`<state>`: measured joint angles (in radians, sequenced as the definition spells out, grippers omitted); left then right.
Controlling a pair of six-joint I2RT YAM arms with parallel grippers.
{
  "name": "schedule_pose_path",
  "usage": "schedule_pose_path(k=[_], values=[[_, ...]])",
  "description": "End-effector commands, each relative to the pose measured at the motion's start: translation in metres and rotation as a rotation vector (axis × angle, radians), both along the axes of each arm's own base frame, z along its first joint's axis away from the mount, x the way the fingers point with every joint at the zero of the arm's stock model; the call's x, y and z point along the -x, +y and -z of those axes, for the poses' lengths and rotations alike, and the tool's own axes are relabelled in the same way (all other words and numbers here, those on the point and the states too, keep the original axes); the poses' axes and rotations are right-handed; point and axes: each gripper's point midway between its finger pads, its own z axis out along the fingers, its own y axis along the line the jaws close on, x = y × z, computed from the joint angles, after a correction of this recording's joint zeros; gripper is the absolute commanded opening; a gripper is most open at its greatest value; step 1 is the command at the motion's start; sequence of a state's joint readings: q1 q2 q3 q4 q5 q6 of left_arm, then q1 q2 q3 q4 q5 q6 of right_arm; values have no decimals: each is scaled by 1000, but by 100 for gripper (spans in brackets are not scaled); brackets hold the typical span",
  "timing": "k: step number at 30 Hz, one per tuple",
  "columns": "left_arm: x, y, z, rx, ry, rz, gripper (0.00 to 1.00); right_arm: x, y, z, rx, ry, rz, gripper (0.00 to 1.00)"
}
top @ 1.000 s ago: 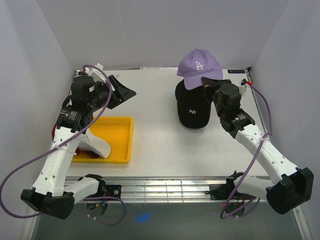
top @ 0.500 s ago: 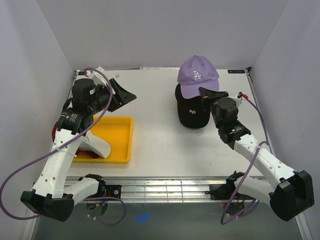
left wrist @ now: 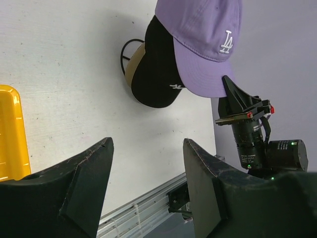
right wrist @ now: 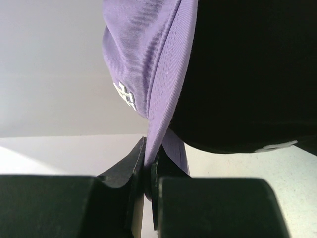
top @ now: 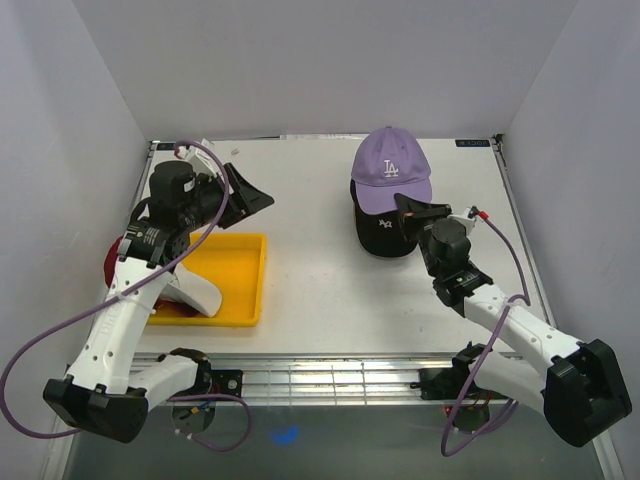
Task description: Stack the hats
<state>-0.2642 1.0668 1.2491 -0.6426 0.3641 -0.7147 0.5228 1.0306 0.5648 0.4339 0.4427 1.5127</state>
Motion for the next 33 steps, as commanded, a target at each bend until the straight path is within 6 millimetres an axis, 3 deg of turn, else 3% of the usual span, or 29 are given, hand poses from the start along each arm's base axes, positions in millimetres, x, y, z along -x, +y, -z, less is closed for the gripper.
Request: schedule_pose_path(k=[1,6,14,33], values=[[2,-4,4,-5,-8,28,68,4,-4,-13,-62,-80,18,8],[0,-4,19,-12,17,29,68,9,-5,-1,-71,-109,13,8],[-3,-5,37,-25,49,31,67,18,-8,38,-54,-64,1,8],[-3,-5,62,-55,88,28,66,38,-13,114,40,55,-31,8]])
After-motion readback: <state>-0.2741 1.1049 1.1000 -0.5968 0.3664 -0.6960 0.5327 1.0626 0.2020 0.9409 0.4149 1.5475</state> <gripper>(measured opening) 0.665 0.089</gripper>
